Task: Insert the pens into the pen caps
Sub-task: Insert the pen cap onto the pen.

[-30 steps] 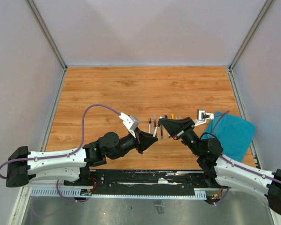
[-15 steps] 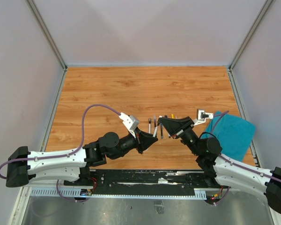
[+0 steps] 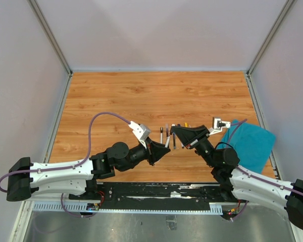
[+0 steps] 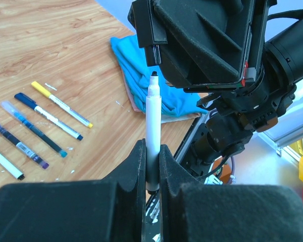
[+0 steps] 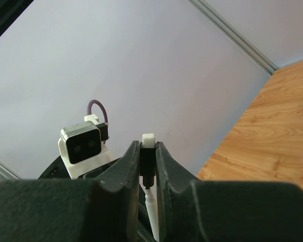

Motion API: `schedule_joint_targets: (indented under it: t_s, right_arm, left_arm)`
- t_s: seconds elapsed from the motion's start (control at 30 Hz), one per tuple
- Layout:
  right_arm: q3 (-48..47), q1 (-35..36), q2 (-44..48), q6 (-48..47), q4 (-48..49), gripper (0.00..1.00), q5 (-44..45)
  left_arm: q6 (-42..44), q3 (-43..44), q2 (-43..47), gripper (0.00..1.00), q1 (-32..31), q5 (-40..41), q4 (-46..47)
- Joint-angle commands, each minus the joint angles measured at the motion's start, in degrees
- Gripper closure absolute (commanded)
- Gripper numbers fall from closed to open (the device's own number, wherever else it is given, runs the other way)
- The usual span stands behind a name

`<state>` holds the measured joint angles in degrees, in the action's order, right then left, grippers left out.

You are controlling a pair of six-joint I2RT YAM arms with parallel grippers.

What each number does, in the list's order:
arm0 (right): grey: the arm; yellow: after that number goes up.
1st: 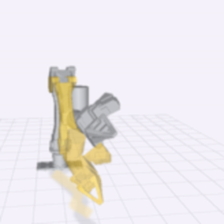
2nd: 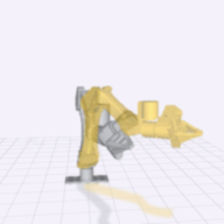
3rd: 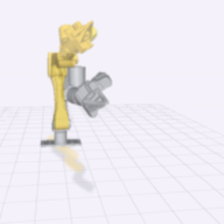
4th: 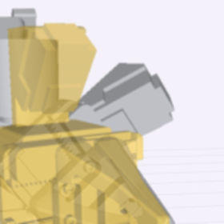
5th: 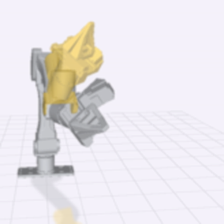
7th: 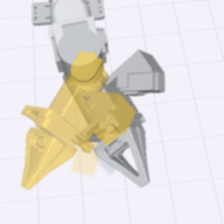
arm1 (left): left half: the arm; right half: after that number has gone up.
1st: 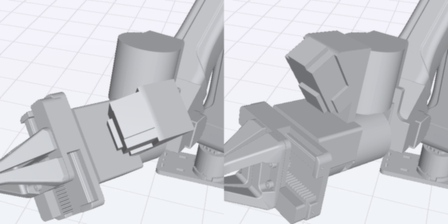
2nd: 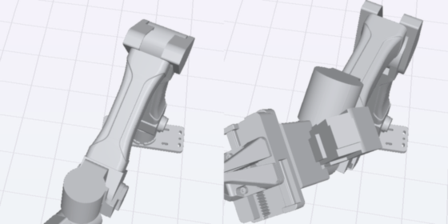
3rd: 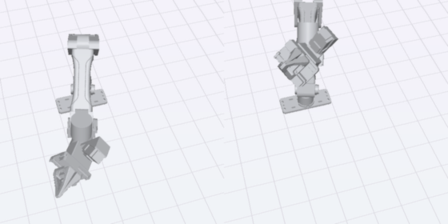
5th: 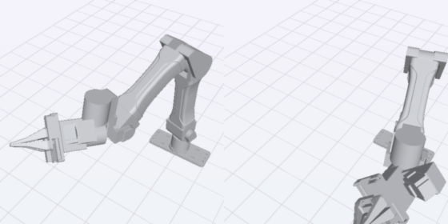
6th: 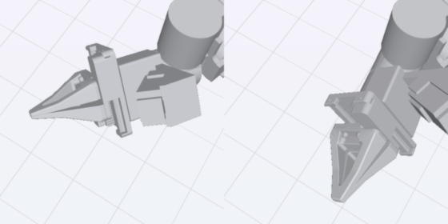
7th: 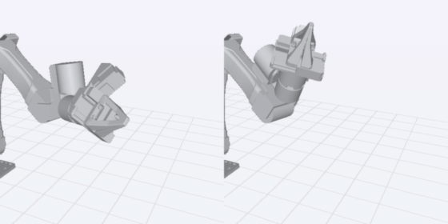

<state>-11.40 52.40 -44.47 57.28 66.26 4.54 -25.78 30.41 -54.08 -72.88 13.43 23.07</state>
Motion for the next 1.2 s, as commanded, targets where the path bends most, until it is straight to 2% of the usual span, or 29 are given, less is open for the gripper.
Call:
schedule_joint_targets:
  t_s: [0.0, 1.17]
  right_arm:
    - [-1.7, -0.5, 0.4, 0.6, 3.2, 0.99, 0.3]
    - [0.6, -0.5, -0.1, -1.5, 3.0, 0.99, -3.7]
  left_arm:
    - [0.4, -0.2, -0.3, 1.00, -0.5, 0.2, 2.3]
    - [0.3, -0.8, 1.3, 1.00, -0.5, 1.6, 1.7]
